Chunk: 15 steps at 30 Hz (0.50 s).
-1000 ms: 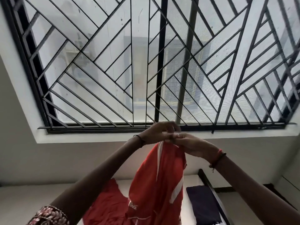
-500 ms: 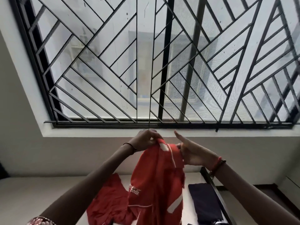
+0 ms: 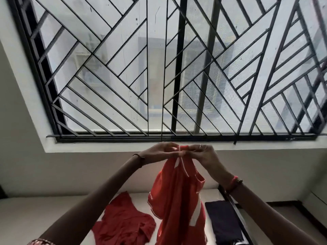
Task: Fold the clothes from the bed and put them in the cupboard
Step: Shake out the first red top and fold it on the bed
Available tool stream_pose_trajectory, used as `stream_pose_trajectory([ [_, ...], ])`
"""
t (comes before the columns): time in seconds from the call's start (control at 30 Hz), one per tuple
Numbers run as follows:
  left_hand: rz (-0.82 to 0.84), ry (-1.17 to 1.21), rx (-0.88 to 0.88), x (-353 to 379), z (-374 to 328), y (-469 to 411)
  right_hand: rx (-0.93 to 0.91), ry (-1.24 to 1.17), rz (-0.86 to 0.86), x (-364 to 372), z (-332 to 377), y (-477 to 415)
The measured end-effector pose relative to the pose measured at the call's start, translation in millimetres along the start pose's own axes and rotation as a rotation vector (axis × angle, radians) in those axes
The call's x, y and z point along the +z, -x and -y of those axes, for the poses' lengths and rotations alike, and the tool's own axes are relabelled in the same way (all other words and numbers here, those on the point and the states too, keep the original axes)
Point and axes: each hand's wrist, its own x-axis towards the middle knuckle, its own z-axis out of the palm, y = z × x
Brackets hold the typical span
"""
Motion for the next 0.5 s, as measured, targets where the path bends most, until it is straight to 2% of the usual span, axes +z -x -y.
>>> stream_pose_trajectory([
  [0.2, -0.146, -0.093, 0.066, 5.3, -10.0, -14.8, -0.033, -0.055, -0.033, -0.3, 7.7, -5.1],
  [0.3, -0.143, -0.066, 0.092, -8.6, -16.6, -10.7, -0.086, 0.069, -0.022, -25.9, 5.0, -5.0],
  [0.37, -0.154, -0.047, 0.097, -14.3, -20.7, -7.6, -0.019, 0.224, 0.144, -48.4, -5.0, -0.1],
  [0.43, -0.148, -0.056, 0.104, -20.6, -25.3, -5.6, 0.155, 0.305, 0.412, -64.6, -24.7, 9.6],
  [0.5, -0.12, -0.072, 0.122, -28.1, -29.6, -4.6, 0.275, 0.384, 0.597, -67.7, -46.3, 18.9],
])
